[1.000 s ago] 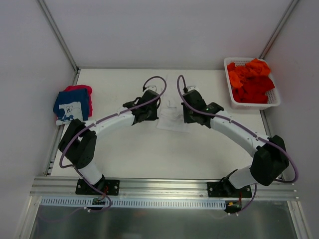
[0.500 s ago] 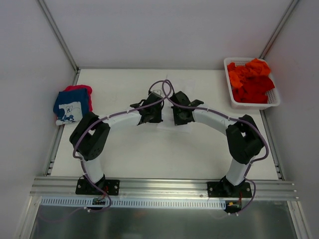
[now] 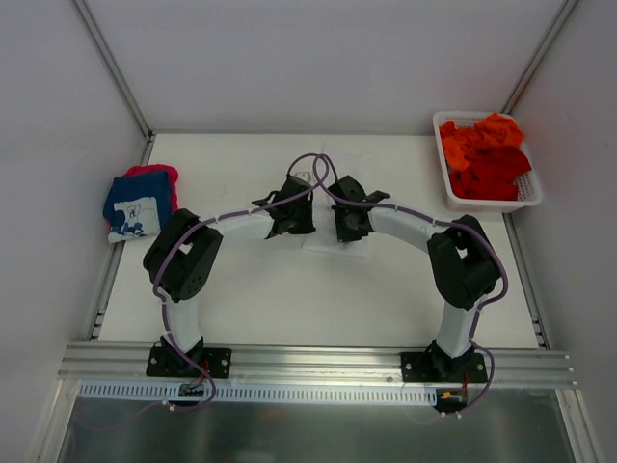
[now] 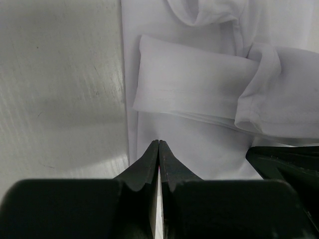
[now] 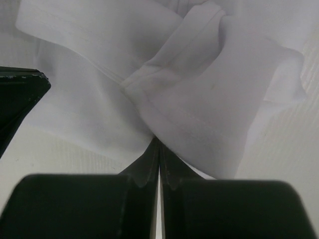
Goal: Fold and stack the t-shirts
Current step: Fold the tshirt
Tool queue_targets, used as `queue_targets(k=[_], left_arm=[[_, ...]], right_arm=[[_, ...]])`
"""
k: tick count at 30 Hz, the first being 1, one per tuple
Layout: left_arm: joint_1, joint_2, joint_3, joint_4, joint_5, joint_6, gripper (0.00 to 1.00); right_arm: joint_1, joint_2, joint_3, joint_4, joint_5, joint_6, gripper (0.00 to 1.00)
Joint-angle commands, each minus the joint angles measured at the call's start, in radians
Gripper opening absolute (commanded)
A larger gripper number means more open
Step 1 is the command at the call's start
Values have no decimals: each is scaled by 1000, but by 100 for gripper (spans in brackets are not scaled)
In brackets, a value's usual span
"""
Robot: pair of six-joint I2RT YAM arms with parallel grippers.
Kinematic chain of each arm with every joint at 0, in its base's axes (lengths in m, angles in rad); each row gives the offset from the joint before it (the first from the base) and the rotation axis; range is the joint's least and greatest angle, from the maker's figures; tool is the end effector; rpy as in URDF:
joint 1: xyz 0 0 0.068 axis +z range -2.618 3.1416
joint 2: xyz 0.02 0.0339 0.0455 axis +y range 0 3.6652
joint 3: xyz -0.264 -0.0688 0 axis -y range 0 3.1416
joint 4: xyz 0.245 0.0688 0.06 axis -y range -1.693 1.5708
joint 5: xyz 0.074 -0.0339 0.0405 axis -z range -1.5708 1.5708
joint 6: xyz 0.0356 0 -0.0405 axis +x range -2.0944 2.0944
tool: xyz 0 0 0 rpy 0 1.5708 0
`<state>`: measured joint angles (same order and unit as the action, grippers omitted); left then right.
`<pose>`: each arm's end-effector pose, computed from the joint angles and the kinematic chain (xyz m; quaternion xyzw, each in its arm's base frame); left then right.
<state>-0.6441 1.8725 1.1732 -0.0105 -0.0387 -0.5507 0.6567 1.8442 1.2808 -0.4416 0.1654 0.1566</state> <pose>0.3268 -0.2437 0.1824 0.0344 0.9080 -0.2202 0.3549 0.3116 0.2328 0.1955 -0.2145 0.9329 0.0372 0.2869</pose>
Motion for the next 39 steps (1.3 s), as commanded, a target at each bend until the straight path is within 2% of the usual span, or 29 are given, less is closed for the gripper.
queue_targets(k=[1, 5, 12, 20, 27, 32, 39], left_arm=[[1, 27, -17, 46, 36, -8, 0], [0, 36, -40, 69, 92, -29, 0], [-3, 24, -124, 69, 108, -74, 0], [-101, -122, -276, 43, -21, -103, 0], [-238, -237, -408, -21, -142, -172, 0], [-275, -292, -469, -48, -171, -216, 0], [-308, -475, -532, -152, -231, -248, 0]], right_arm=[[0, 24, 14, 7, -33, 11, 0], [-2, 29, -12, 24, -46, 15, 0], [7, 36, -64, 58, -81, 35, 0], [70, -39, -173, 99, -83, 77, 0], [204, -152, -308, 101, -30, 153, 1], [306, -227, -353, 60, 40, 211, 1], [417, -322, -362, -72, 147, 287, 0]])
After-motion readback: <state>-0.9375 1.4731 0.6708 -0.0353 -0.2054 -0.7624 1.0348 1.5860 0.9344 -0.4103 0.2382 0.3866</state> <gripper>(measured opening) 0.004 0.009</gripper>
